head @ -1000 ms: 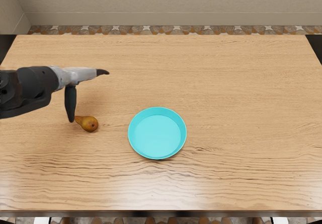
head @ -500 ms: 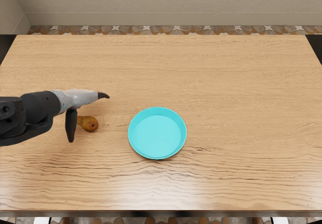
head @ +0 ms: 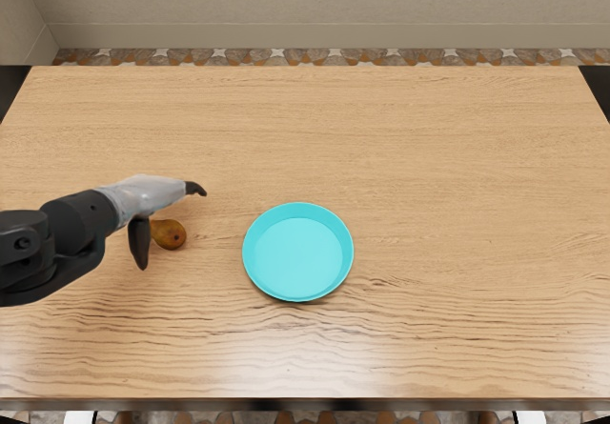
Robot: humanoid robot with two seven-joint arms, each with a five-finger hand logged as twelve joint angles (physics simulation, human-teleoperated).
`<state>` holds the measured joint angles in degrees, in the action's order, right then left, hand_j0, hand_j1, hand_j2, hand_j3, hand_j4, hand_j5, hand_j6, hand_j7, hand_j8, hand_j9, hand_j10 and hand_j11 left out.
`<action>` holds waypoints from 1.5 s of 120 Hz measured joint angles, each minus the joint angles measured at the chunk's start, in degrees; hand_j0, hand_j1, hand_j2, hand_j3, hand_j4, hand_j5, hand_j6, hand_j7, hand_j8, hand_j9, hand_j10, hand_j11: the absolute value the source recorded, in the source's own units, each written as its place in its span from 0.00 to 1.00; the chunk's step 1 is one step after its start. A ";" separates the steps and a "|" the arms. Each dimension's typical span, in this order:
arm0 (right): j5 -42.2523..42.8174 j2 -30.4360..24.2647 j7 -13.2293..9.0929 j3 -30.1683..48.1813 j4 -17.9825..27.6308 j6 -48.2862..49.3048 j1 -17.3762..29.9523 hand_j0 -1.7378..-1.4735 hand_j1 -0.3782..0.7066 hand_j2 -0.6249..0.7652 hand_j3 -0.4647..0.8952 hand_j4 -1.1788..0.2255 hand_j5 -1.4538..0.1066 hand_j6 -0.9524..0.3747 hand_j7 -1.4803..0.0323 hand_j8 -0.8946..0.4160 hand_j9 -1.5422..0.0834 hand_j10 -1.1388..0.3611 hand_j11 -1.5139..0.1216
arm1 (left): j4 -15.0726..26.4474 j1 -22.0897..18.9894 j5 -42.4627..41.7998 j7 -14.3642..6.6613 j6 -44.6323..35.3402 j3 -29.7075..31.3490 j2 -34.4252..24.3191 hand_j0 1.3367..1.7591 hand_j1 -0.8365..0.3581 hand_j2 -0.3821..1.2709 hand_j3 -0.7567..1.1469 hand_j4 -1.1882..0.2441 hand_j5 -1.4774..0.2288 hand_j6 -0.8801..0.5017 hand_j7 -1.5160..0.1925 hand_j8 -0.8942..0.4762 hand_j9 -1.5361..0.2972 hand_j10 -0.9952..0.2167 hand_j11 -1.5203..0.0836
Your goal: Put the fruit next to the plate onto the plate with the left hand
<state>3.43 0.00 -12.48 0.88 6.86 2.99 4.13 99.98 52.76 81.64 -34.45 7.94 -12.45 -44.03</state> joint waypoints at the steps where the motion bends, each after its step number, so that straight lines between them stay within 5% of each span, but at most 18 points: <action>1: 0.00 0.00 0.00 0.00 0.00 0.00 0.00 0.30 0.03 0.45 0.34 0.84 0.93 0.72 0.98 0.68 0.95 0.76 0.93 | 0.02 -0.01 0.01 0.00 -0.01 0.03 0.00 0.76 0.81 0.25 0.40 0.70 0.73 0.50 0.75 0.52 0.71 0.67 0.80; 59: 0.00 0.00 0.00 0.00 0.00 0.00 0.00 0.30 0.03 0.45 0.34 0.84 0.93 0.72 0.98 0.68 0.95 0.76 0.93 | -0.17 0.02 0.40 0.07 -0.10 0.32 0.12 0.76 0.67 0.27 0.40 0.60 0.62 0.40 0.64 0.41 0.61 0.55 0.68; 145: 0.01 0.00 0.01 0.00 0.00 0.00 -0.05 0.30 0.03 0.45 0.34 0.84 0.93 0.72 0.98 0.68 0.95 0.76 0.93 | -0.23 -2.11 2.86 0.09 -4.37 1.42 0.09 0.76 0.62 0.28 0.40 0.57 0.58 0.36 0.60 0.38 0.57 0.51 0.65; 180: 0.00 0.00 0.02 0.00 0.00 0.00 -0.09 0.30 0.03 0.45 0.34 0.84 0.93 0.72 0.98 0.68 0.95 0.76 0.93 | -0.21 -2.05 2.87 0.09 -4.65 2.70 -0.09 0.76 0.53 0.29 0.40 0.50 0.51 0.30 0.53 0.31 0.51 0.43 0.57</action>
<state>3.43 0.00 -12.46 0.88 6.86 2.99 4.04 99.77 50.71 84.52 -34.36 3.29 -9.75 -44.12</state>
